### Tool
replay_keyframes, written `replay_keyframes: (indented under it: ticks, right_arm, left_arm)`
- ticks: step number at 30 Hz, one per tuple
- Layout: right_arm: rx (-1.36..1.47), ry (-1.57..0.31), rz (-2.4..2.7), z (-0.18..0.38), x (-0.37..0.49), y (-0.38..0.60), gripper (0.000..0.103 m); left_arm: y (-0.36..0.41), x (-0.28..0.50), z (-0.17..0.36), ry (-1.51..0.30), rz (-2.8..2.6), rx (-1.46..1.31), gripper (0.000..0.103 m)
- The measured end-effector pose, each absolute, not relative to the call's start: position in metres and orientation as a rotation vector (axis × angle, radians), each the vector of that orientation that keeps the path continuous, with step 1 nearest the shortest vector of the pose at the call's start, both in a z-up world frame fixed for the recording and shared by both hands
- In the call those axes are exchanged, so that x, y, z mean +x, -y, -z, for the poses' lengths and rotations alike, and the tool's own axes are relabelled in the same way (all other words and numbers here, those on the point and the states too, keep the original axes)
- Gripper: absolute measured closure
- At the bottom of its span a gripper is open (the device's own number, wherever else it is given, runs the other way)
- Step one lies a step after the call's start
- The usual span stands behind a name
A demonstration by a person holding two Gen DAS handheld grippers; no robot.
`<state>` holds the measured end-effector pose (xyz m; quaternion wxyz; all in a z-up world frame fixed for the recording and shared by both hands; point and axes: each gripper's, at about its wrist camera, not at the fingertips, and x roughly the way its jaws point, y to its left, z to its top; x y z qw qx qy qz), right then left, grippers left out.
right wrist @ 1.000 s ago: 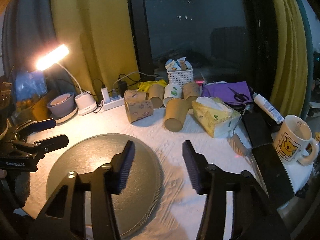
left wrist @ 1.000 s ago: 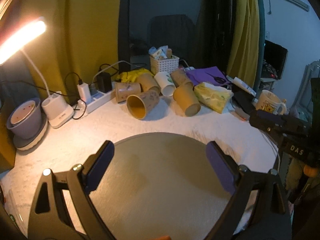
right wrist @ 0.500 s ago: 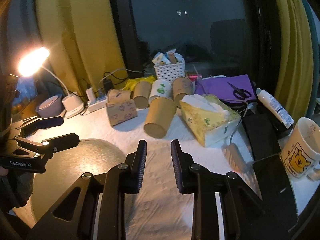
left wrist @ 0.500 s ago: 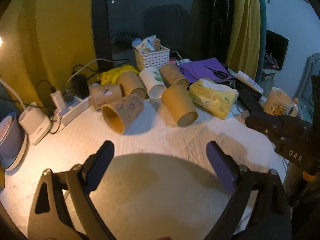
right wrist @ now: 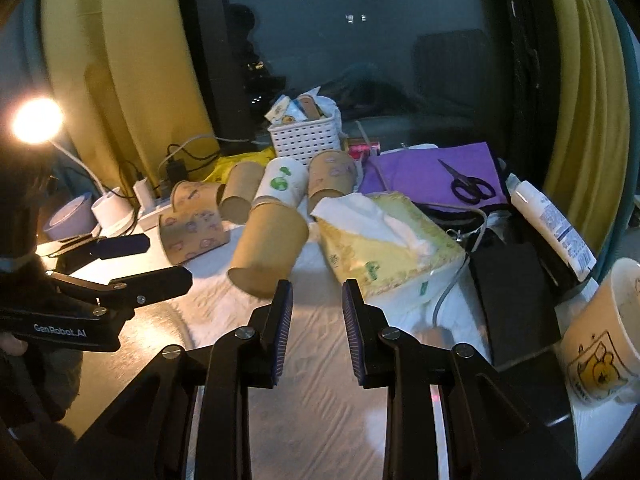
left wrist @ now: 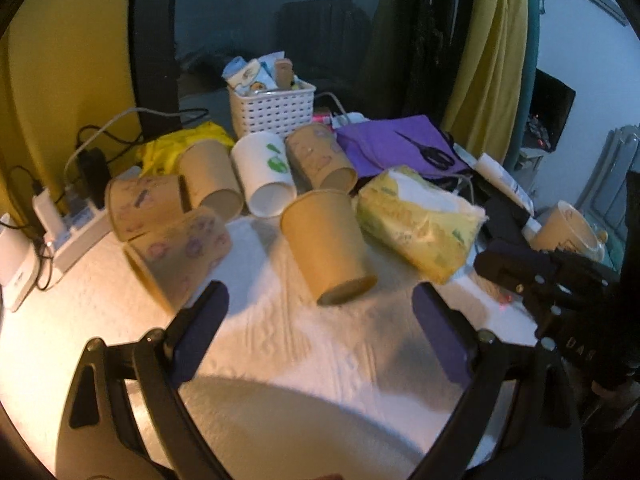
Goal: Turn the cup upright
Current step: 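Reach the left tool toward the plain brown paper cup lying on its side, then close the left gripper on the cup's base and lift it onto the mat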
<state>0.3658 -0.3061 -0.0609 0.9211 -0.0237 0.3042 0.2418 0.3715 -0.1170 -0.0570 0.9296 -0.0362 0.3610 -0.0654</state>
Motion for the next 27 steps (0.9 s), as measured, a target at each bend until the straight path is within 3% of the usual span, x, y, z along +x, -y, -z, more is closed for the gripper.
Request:
replay_keyframes:
  ticks: [4, 13, 15, 17, 20, 27]
  right_arm:
    - [-0.035, -0.625, -0.473, 0.063, 0.382, 0.309, 0.074]
    - [-0.001, -0.622, -0.408, 0.069, 0.405, 0.318, 0.059]
    - [0.005, -0.623, -0.405, 0.069, 0.407, 0.32, 0.058]
    - [0.01, -0.624, -0.403, 0.07, 0.408, 0.321, 0.058]
    - [0.017, -0.627, -0.403, 0.071, 0.409, 0.322, 0.058]
    - [0.024, -0.628, -0.4, 0.069, 0.404, 0.321, 0.058]
  left_arm:
    - [0.119, 0.394, 0.066, -0.761, 0.128, -0.092, 0.009]
    - [0.118, 0.435, 0.09, -0.851, 0.138, -0.173, 0.01]
    - [0.12, 0.441, 0.094, -0.867, 0.15, -0.17, 0.019]
    - [0.123, 0.449, 0.101, -0.901, 0.18, -0.176, 0.02]
    - [0.128, 0.458, 0.111, -0.941, 0.202, -0.18, 0.041]
    - [0.129, 0.454, 0.107, -0.929, 0.223, -0.173, 0.042]
